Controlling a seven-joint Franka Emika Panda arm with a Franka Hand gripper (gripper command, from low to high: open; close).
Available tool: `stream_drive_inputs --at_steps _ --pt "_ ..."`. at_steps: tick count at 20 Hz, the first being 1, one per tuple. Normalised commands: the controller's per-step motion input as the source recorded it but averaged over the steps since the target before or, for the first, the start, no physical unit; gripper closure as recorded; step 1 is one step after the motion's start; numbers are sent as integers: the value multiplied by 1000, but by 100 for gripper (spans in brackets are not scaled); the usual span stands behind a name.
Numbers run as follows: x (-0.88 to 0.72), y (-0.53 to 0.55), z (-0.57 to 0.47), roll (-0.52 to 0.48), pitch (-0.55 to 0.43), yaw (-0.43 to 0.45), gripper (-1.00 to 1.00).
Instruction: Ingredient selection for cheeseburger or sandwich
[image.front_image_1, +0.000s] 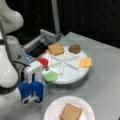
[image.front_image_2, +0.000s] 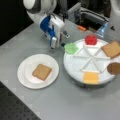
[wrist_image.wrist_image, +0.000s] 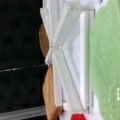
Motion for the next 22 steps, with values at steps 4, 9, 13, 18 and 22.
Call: stream_drive_inputs --at_steps 4,9,13,18,22 --pt "90 28 -55 193 -146 -47 -100" --pt "46 -38 -54 185 -138 -40 -100" --pt "43 -26 -51 164 -133 -36 100" --pt "47 15 -32 130 -121 -41 100" --pt "64 36 -31 123 -122 -50 100"
